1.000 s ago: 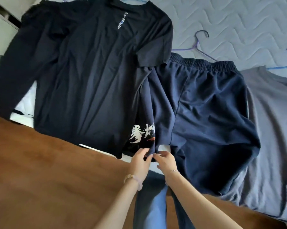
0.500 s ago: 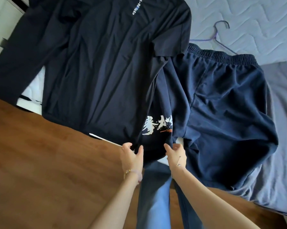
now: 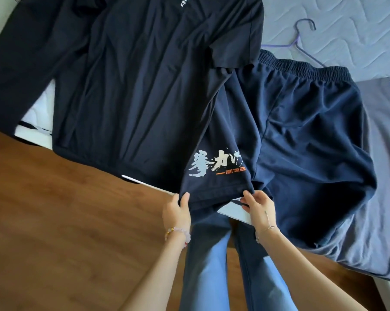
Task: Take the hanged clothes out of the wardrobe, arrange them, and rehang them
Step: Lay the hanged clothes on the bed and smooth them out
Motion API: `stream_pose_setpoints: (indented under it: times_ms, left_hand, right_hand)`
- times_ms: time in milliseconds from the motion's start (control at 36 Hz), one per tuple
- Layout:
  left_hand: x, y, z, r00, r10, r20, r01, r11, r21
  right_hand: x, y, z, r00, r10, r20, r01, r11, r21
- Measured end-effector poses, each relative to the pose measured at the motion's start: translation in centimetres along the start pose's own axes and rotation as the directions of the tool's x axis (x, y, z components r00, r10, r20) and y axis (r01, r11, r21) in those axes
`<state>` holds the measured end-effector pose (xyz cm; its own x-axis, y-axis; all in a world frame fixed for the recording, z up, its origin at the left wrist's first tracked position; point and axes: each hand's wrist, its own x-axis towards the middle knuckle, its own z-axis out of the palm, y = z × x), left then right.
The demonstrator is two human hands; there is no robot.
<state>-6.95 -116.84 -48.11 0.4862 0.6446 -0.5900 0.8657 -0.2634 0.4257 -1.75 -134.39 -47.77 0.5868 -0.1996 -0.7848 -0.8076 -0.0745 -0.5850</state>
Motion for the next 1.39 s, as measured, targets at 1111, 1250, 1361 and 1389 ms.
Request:
stream_pose_setpoints:
  times_ms: [1111, 1250, 1361, 1389]
  left_hand:
    - [8.7, 1.6, -5.8, 0.802, 0.548, 0.237, -0.596, 0.715, 0.365]
    - [8.2, 3.3, -7.6, 0.879, 0.351, 0.323, -0.346, 0.935, -0.075]
    - [7.7, 3.9, -8.4, 0.864, 0.310, 0.396, -0.280, 0.951, -0.133]
    - [7.6, 4.1, -8.6, 0.869, 0.302, 0.392, -0.265, 0.953, -0.145]
  right_hand:
    - [-2.2, 0.1, 6.4, 0.966, -0.259, -0.001, 0.255, 0.951, -0.176]
    - [-1.5, 0.4, 9.0, 0.998, 0.026, 0.057, -0.031, 0.995, 0.094]
    - [-0.8, 0.2, 10.5, 0.994, 0.104, 0.030, -0.107, 0.980, 0.165]
    - [-0.7, 0.1, 10.5, 0.995, 0.103, 0.019, -0.105, 0.980, 0.167]
